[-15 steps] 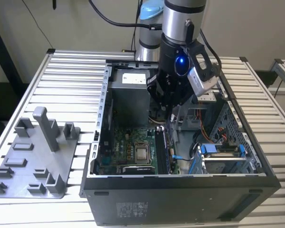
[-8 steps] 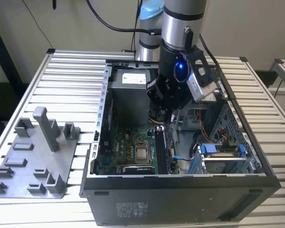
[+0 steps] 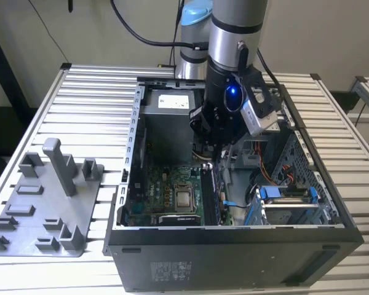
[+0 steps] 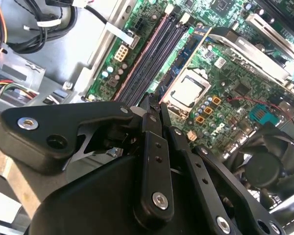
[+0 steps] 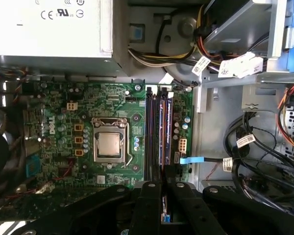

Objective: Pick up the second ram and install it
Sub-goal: 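Insert the second ram into the second slot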

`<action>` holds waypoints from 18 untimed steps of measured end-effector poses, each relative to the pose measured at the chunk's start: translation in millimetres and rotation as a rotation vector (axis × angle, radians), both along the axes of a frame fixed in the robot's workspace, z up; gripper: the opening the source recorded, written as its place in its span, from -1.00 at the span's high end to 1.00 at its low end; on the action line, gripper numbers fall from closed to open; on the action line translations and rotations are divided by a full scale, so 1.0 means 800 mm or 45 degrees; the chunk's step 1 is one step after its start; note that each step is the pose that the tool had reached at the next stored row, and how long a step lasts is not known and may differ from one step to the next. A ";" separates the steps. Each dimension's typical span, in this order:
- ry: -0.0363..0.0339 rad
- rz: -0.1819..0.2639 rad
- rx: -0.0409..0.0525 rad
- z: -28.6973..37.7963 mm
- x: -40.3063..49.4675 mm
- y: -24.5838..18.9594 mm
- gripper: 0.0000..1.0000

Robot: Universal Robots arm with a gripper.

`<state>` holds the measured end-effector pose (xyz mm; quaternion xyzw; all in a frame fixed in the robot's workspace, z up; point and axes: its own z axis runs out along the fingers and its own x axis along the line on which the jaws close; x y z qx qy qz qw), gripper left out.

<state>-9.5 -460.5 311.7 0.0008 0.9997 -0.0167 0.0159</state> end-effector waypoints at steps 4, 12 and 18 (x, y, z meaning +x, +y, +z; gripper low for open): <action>-0.0001 0.000 0.000 -0.0005 0.000 0.0000 0.72; 0.0017 0.000 0.000 -0.0094 0.000 -0.0005 0.72; 0.0049 0.000 -0.003 -0.0169 0.000 -0.0008 0.72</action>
